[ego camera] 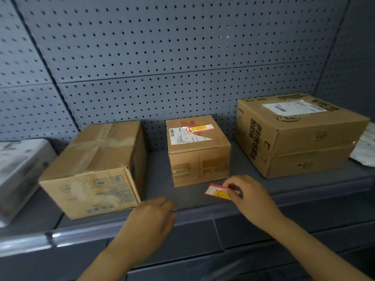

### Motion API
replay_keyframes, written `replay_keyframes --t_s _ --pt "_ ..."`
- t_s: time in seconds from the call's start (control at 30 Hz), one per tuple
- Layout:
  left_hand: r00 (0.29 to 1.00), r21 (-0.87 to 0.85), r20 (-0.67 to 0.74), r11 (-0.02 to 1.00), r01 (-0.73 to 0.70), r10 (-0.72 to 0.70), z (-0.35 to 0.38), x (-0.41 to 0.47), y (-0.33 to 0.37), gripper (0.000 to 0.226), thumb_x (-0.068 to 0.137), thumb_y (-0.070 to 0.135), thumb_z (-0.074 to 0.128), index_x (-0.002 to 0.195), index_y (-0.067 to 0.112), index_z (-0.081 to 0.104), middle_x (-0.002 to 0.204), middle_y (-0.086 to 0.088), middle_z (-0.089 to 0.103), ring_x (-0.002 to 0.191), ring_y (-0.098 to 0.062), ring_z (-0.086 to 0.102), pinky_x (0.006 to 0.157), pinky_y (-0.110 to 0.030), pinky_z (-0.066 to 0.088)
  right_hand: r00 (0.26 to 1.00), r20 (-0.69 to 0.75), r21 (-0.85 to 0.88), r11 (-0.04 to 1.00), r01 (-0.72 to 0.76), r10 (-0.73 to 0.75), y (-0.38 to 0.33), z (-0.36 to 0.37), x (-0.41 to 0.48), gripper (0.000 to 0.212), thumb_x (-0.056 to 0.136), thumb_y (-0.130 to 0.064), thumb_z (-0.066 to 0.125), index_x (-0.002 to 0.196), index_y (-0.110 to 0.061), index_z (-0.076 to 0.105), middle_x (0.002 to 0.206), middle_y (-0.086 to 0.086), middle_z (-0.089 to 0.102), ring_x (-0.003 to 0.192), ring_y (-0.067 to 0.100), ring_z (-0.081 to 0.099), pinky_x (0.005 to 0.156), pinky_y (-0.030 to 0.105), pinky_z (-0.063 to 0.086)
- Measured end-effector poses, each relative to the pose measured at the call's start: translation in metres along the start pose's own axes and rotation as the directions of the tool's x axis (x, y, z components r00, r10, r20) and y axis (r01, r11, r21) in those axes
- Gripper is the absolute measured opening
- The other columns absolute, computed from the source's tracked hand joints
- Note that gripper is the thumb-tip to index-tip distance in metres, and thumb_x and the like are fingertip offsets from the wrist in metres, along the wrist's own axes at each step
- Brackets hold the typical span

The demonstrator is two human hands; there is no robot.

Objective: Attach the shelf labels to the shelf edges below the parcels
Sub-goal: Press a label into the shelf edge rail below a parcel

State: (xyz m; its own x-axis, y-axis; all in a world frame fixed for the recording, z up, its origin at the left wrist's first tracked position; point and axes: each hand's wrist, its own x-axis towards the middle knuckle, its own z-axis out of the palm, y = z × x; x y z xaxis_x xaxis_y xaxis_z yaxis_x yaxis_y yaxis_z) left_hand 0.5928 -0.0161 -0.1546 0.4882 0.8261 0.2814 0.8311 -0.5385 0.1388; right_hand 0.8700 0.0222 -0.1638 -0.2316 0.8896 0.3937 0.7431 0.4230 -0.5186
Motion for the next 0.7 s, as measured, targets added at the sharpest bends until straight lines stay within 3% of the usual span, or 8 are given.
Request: replay_keyframes --t_s 0.07,0.2,0.43,0.7 --pt "0.999 0.022 -0.02 0.999 0.036 -0.036 -0.002 -0.011 0.0 0.024 0.087 0.036 0.038 0.088 0.026 0.059 0.079 0.005 0.06 0.067 -0.017 0.059 0.056 -0.031 0.049 0.999 -0.031 0.043 0.998 0.046 -0.045 -0.017 -0.006 0.002 0.009 0.086 -0.018 0.063 0.092 -0.025 0.062 0.091 -0.011 0.061 0.086 0.004 0.053 0.069 0.022 0.047" --pt "0.992 0.038 -0.039 0.992 0.121 -0.12 -0.003 -0.036 0.0 0.026 0.083 0.035 0.039 0.088 0.026 0.063 0.081 0.005 0.064 0.068 -0.018 0.061 0.058 -0.029 0.05 0.987 0.039 0.098 0.983 0.154 -0.159 -0.05 0.001 -0.005 0.008 0.087 -0.023 0.061 0.093 -0.028 0.06 0.091 -0.014 0.061 0.085 0.004 0.055 0.069 0.026 0.05" --pt "0.975 0.05 -0.021 0.974 0.22 -0.22 -0.01 -0.085 -0.02 0.028 0.084 0.037 0.038 0.092 0.026 0.063 0.084 0.007 0.064 0.07 -0.016 0.062 0.06 -0.027 0.047 0.968 0.154 0.213 0.963 0.165 -0.2 -0.091 0.045 -0.005 0.005 0.087 -0.026 0.062 0.091 -0.028 0.062 0.088 -0.014 0.065 0.084 0.005 0.06 0.07 0.033 0.053" --pt "0.959 0.083 -0.01 0.956 0.283 -0.283 -0.021 -0.144 -0.085 0.026 0.081 0.036 0.04 0.089 0.028 0.063 0.08 0.01 0.063 0.065 -0.013 0.061 0.056 -0.022 0.045 0.965 0.174 0.215 0.964 0.159 -0.198 -0.159 0.103 0.008 0.01 0.085 -0.019 0.066 0.09 -0.027 0.064 0.087 -0.013 0.068 0.083 0.004 0.062 0.069 0.031 0.054"
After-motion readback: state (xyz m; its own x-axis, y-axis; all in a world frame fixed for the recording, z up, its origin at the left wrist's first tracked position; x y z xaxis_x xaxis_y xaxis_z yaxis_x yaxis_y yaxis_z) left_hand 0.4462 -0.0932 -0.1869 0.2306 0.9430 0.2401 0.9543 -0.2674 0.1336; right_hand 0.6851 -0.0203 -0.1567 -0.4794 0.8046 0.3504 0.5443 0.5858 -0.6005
